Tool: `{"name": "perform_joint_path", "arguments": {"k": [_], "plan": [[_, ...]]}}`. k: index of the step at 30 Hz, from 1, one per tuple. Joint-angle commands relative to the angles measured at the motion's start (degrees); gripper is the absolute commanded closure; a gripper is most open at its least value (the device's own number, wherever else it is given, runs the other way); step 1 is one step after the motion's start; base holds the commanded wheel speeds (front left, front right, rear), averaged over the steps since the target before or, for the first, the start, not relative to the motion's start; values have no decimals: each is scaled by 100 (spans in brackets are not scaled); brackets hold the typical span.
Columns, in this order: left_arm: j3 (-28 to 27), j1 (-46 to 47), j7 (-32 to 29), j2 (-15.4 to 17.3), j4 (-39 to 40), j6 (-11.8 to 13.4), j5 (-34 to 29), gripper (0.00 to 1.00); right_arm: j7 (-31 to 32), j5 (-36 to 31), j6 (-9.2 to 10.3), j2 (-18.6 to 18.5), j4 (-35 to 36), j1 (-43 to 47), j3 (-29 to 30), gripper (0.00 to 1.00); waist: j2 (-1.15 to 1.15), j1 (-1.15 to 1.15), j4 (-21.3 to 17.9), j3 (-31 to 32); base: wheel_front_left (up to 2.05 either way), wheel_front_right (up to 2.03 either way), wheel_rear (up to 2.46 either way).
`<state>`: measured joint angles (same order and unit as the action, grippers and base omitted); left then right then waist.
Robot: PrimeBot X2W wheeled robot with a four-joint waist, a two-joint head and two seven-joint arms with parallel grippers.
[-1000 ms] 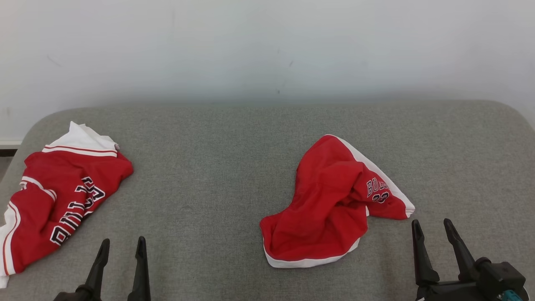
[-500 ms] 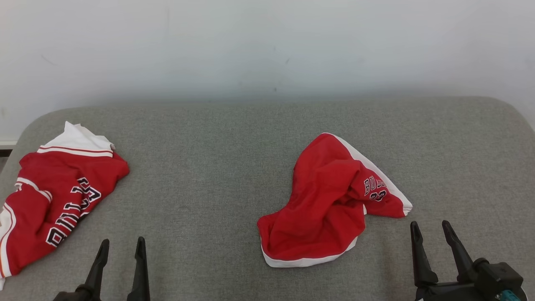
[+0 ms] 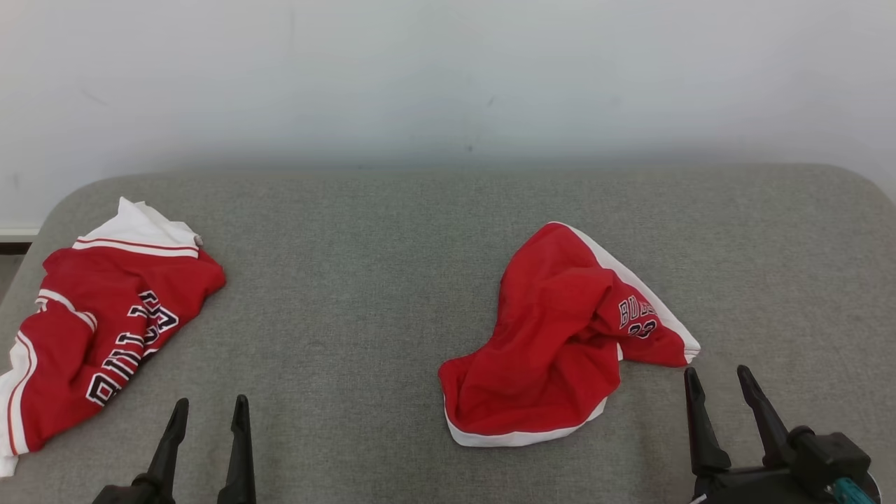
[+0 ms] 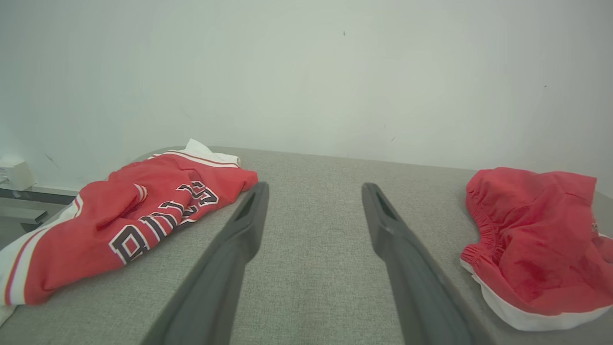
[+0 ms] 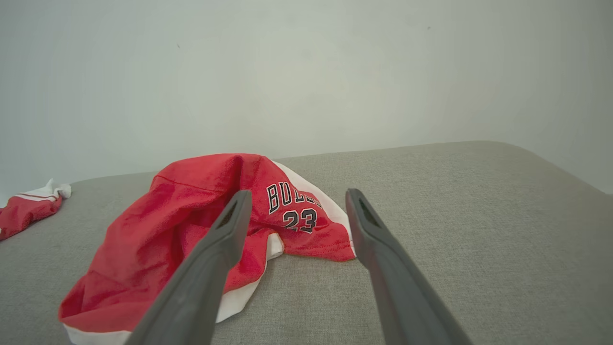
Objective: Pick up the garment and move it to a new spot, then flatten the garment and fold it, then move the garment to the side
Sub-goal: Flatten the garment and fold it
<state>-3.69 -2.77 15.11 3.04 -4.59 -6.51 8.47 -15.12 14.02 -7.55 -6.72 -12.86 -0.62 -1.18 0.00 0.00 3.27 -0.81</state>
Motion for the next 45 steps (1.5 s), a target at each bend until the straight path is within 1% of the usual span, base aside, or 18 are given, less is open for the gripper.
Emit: {"name": "perform_joint_path", "arguments": {"k": [1, 9, 14, 18, 19, 22, 23, 25, 26, 29, 31, 39, 45], "plan": [[7, 69, 7, -7, -14, 4, -63, 0, -1, -16, 12, -65, -51, -130, -67, 0, 0, 0, 51, -33, 0, 0, 0], [127, 162, 6, -15, -37, -3, -9, 0, 100, 17, 12, -263, -640, -670, -340, 0, 0, 0, 261, -205, 0, 0, 0], [289, 270, 7, -14, -64, 46, 80, 0, 118, 107, 12, -384, -1389, -1132, -504, 0, 0, 0, 479, -385, 0, 0, 0], [453, 325, 7, -14, -41, 145, 144, 0, 102, 229, 12, -417, -2075, -1504, -601, 0, 0, 0, 646, -531, 0, 0, 0], [468, 387, 7, -13, -91, 122, 167, 0, 91, 274, 12, -423, -2400, -1647, -661, 0, 0, 0, 724, -592, 0, 0, 0], [548, 450, 6, -15, -126, 124, 210, 0, 48, 396, 12, -432, -2840, -1886, -729, 0, 0, 0, 828, -677, 0, 0, 0], [564, 475, 6, -13, -137, 128, 219, 0, 47, 445, 12, -423, -3000, -1944, -769, 5, 0, 0, 855, -698, 0, 0, 0], [606, 513, 6, -14, -165, 138, 237, 0, 40, 569, 12, -387, -3272, -2067, -842, 70, 0, 0, 901, -729, 0, 0, 0], [625, 516, 7, -14, -177, 147, 249, 0, 39, 604, 12, -372, -3380, -2115, -893, 100, 0, 0, 912, -734, 0, 0, 0], [639, 482, 6, -14, -218, 176, 278, 0, 0, 697, 12, -365, -3524, -2186, -1001, 100, 0, 0, 865, -710, 0, 0, 0], [630, 413, 7, -15, -237, 186, 289, 0, -9, 737, 12, -364, -3440, -2149, -1005, 100, 0, 0, 771, -654, 0, 0, 0], [623, 333, 6, -13, -272, 174, 305, 0, -15, 708, 12, -406, -2120, -1283, -701, 100, 0, 0, 278, -427, 0, 0, 0], [638, 340, 6, -12, -266, 184, 316, 0, -14, 600, 12, -467, -1444, -517, -388, 100, 0, 0, 7, -425, 0, 0, 0]]}}
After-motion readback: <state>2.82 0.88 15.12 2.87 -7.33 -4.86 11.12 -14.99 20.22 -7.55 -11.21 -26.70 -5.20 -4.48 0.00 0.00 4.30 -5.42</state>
